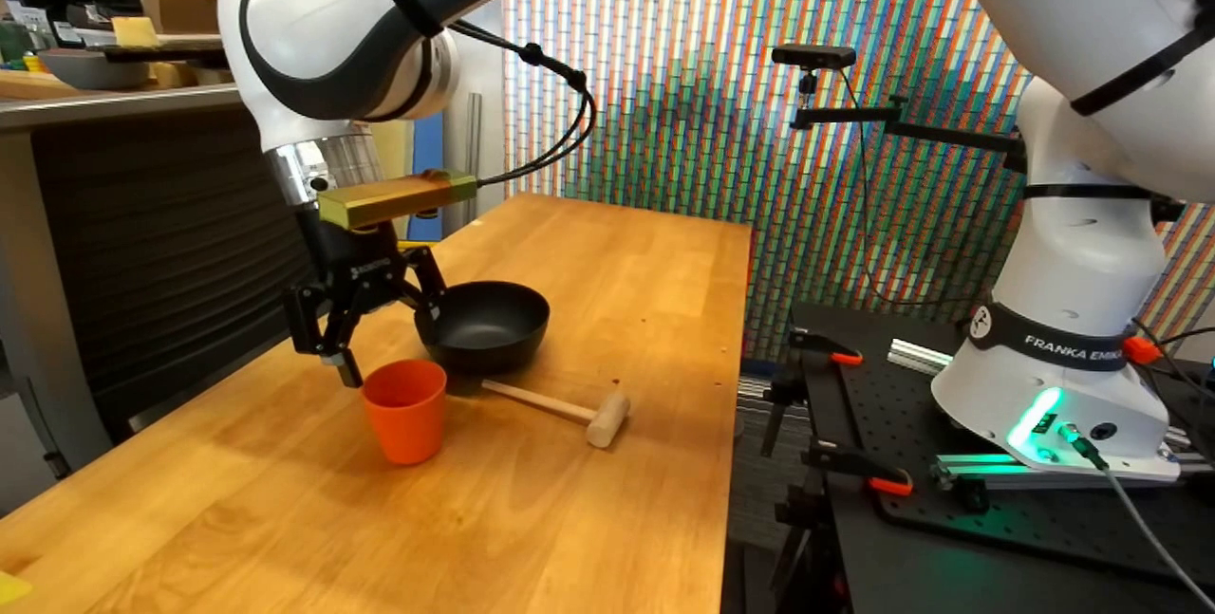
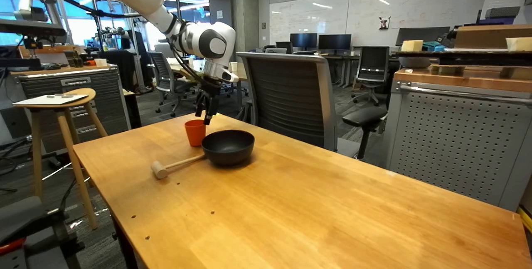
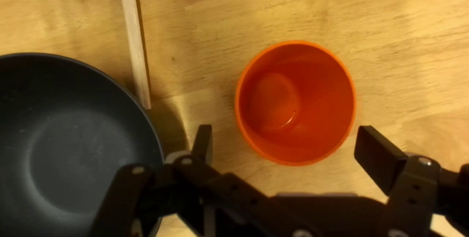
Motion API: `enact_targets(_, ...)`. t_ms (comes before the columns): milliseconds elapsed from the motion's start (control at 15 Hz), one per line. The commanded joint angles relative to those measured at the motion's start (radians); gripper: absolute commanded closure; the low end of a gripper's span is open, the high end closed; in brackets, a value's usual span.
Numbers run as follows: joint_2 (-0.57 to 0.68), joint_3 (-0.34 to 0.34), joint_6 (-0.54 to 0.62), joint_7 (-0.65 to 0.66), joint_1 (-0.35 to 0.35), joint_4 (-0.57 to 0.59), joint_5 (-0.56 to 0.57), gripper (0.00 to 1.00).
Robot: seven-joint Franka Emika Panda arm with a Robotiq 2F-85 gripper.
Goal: Put the orange cup in the black bowl
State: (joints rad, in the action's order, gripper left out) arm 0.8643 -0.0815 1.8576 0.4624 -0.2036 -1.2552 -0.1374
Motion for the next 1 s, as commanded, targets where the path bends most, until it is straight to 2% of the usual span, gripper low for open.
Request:
enact_targets(0, 0.004, 0.003, -0.021, 0.019, 0.017, 0.009, -0.060, 0.00)
enact_targets(933, -0.032, 0.012, 0.025, 0.057, 0.040, -0.097, -0.142, 0.00)
